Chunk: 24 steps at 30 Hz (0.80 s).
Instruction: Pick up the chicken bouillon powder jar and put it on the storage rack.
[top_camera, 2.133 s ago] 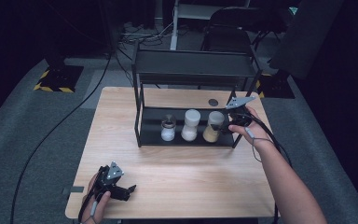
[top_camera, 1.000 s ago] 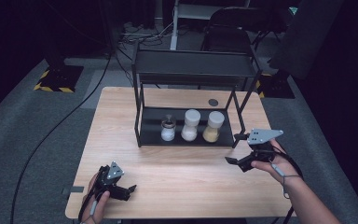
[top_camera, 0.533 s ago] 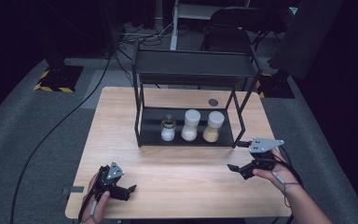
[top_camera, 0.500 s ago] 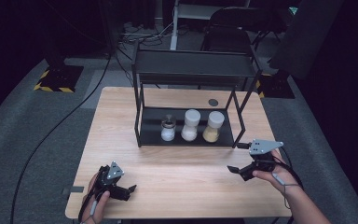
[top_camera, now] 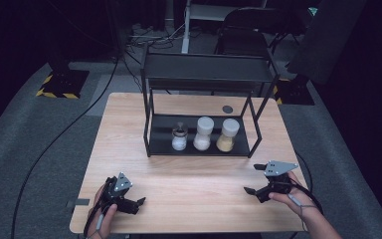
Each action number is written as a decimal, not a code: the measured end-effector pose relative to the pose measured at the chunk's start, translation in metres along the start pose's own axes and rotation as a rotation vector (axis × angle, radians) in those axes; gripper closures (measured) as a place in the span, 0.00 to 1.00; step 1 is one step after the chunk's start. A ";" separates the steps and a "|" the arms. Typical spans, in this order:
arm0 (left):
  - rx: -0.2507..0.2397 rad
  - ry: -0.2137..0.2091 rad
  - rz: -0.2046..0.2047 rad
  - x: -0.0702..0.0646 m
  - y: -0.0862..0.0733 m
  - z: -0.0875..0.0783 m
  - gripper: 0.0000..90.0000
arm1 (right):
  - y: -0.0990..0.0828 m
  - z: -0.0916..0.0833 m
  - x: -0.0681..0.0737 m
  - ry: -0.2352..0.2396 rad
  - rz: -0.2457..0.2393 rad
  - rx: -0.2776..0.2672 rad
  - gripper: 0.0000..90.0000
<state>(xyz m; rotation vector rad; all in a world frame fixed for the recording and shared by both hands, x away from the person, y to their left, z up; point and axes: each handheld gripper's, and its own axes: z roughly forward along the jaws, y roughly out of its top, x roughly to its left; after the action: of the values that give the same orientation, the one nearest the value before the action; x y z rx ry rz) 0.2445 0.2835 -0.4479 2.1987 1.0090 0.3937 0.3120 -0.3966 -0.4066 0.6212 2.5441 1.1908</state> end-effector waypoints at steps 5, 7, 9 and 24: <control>-0.001 -0.001 0.000 0.000 0.000 0.000 0.00 | -0.009 0.007 0.002 -0.001 0.007 0.021 0.04; 0.000 -0.001 0.000 0.000 0.000 0.000 0.00 | -0.013 0.008 0.002 -0.001 0.004 0.024 0.04; 0.000 -0.001 0.000 0.000 0.000 0.000 0.00 | -0.016 0.010 0.002 0.003 0.008 0.035 0.04; 0.000 0.000 0.000 0.000 0.000 0.000 0.00 | -0.036 0.018 0.007 -0.004 0.030 0.076 0.04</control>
<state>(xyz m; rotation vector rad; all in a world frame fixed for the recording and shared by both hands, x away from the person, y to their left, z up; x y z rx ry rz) 0.2446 0.2836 -0.4480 2.1987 1.0081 0.3935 0.3035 -0.4023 -0.4464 0.6807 2.5950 1.1058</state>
